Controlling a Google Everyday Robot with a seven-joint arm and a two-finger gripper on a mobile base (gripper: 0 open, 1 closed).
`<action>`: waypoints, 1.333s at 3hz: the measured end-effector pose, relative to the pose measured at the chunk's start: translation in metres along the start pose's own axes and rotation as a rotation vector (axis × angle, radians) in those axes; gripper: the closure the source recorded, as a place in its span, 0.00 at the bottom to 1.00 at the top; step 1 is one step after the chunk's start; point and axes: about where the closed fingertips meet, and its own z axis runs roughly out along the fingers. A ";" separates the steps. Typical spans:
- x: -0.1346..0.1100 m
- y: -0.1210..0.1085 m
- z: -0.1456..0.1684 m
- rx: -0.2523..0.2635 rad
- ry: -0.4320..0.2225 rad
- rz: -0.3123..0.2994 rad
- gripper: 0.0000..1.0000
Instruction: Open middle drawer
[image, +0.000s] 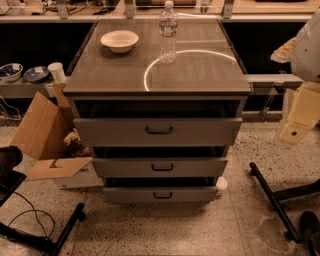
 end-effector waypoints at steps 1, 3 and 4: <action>0.000 0.000 0.000 0.000 0.000 0.000 0.00; -0.006 0.031 0.045 -0.049 0.035 -0.002 0.00; 0.009 0.052 0.108 -0.055 0.075 -0.004 0.00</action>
Offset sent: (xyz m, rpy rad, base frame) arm -0.0101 0.0182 -0.0325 -0.0725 0.0857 0.0387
